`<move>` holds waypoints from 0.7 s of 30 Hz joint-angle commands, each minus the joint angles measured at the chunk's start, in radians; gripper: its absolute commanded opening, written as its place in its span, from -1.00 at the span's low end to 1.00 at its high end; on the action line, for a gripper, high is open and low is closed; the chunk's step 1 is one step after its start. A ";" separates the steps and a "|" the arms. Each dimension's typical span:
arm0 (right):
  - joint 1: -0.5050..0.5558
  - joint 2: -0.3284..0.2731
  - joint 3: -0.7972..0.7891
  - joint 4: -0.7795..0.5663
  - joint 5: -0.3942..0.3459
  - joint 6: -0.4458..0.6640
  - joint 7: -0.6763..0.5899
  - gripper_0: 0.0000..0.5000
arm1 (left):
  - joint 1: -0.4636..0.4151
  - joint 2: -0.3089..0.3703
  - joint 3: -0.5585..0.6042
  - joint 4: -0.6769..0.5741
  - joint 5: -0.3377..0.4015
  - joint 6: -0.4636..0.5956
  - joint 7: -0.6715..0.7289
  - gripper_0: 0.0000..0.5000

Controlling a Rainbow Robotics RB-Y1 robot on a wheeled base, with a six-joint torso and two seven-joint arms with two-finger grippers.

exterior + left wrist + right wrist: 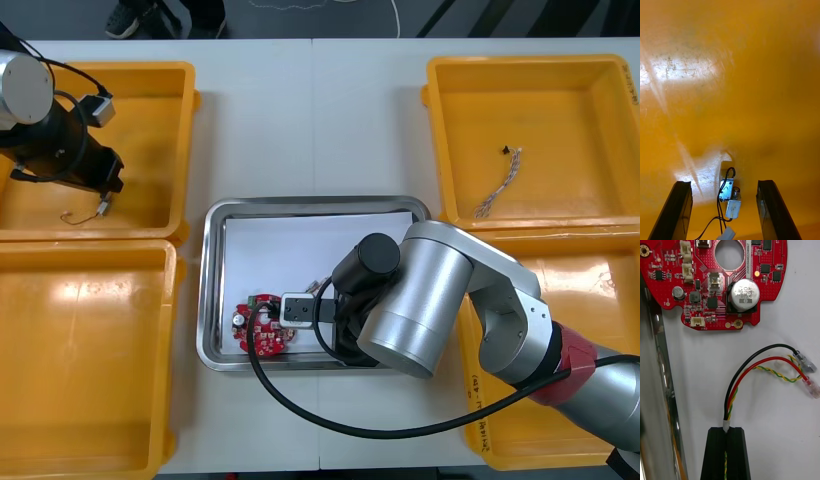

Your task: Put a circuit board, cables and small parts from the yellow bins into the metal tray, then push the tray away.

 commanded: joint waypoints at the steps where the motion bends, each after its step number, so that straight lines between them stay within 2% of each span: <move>1: -0.032 -0.020 0.014 -0.009 0.006 -0.010 0.037 -1.00 | -0.049 0.046 -0.014 0.009 0.020 -0.019 0.016 1.00; 2: -0.032 -0.020 0.016 -0.009 0.006 -0.011 0.037 -0.84 | -0.049 0.046 -0.013 0.012 0.020 -0.021 0.016 1.00; 4: -0.032 -0.020 0.016 -0.009 0.012 -0.019 0.037 0.01 | -0.049 0.041 -0.014 0.020 0.021 -0.024 0.011 1.00; 5: -0.032 -0.020 0.014 -0.009 0.012 -0.024 0.037 0.22 | -0.049 0.041 -0.014 0.020 0.023 -0.024 0.010 1.00; 6: -0.032 -0.020 0.014 -0.009 0.015 -0.028 0.037 0.52 | -0.049 0.038 -0.014 0.023 0.023 -0.024 0.007 1.00; 7: -0.032 -0.020 0.014 -0.009 0.017 -0.030 0.037 0.67 | -0.049 0.035 -0.013 0.026 0.023 -0.025 0.005 1.00; 12: -0.032 -0.020 0.008 -0.018 0.018 -0.030 0.035 0.81 | -0.049 0.023 -0.014 0.052 0.023 -0.045 -0.002 1.00; 21: -0.041 -0.020 -0.047 -0.050 -0.001 0.016 0.040 0.80 | -0.049 -0.003 -0.014 0.083 0.012 -0.074 -0.016 1.00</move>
